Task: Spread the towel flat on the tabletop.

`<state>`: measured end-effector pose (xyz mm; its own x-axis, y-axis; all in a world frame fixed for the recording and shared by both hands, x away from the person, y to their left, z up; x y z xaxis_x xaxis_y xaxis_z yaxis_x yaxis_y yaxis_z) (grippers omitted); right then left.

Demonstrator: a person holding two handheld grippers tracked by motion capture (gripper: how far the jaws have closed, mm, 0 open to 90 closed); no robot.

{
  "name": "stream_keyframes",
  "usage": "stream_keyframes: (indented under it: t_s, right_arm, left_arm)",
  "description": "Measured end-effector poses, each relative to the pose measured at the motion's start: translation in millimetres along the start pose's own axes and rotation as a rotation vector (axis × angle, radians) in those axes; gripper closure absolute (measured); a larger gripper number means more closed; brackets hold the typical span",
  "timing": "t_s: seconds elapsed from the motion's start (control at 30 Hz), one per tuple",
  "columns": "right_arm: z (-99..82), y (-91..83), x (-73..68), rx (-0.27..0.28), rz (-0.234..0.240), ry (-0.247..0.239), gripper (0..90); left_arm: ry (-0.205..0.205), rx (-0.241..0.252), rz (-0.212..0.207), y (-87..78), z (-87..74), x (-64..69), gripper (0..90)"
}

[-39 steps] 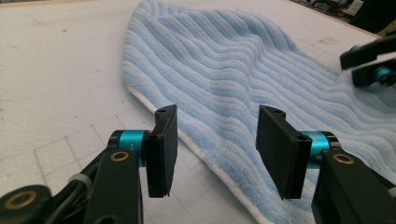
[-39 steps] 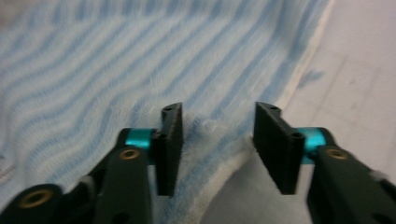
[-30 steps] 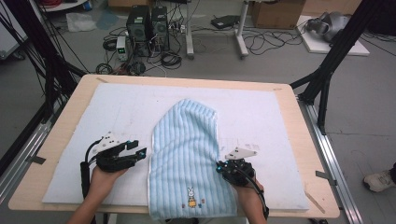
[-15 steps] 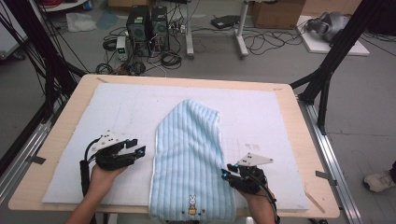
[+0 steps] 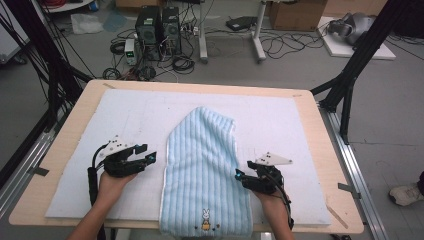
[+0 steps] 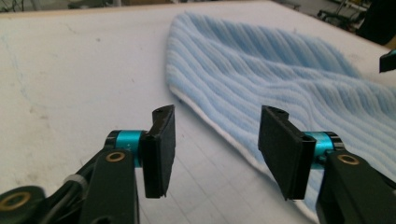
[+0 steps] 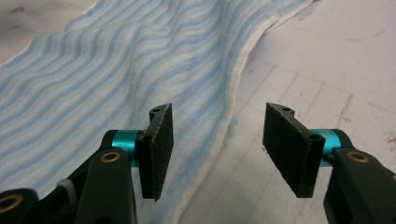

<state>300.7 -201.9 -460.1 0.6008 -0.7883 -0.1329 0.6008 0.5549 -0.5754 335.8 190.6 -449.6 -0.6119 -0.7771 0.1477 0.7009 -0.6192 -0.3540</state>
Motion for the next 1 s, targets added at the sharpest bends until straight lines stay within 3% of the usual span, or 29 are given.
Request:
stream_keyframes:
  t_s: [0.13,0.23,0.37,0.43,0.63,0.8,0.9,1.0]
  right_arm:
    - [6.4,4.4,8.5,0.016,-0.003,0.017,39.9]
    - [10.1,6.6,13.8,0.012,-0.016,0.013,35.7]
    - [11.5,4.9,14.5,0.008,-0.026,0.026,32.7]
    - [12.1,5.0,12.2,0.008,-0.013,0.006,36.5]
    - [13.2,14.4,2.4,-0.020,0.008,-0.056,36.9]
    - [15.4,12.8,5.3,-0.002,0.035,-0.015,35.7]
    - [14.7,16.0,6.9,-0.019,0.065,-0.017,45.4]
    - [16.7,21.5,5.9,-0.035,0.076,-0.037,49.7]
  left_arm:
    - [-0.009,0.045,0.023,2.3,6.0,-5.6,31.4]
    - [-0.028,0.033,0.041,3.2,5.8,-8.5,21.8]
    - [-0.026,0.034,0.039,-2.2,8.0,-4.8,21.2]
    - [-0.022,0.045,0.037,-6.1,9.5,-2.8,21.2]
    - [-0.015,0.037,0.037,-13.1,5.3,-2.4,21.3]
    - [-0.035,0.044,0.025,-10.4,5.1,-7.2,21.3]
    - [-0.045,0.043,0.012,-5.3,4.7,-9.2,21.5]
    - [-0.036,0.044,0.017,-1.0,5.5,-9.5,22.4]
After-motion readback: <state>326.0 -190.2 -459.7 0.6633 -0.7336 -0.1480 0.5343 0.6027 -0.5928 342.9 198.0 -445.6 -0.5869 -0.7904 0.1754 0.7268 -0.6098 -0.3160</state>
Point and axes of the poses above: each handheld gripper's, and its own axes: y roughly forward along the jaws, z roughly out of its top, x roughly to its right, the point moved 4 cm from there along y, roughly forward along the jaws, and after that the axes turned 2 degrees about z, right-handed, at the moved point
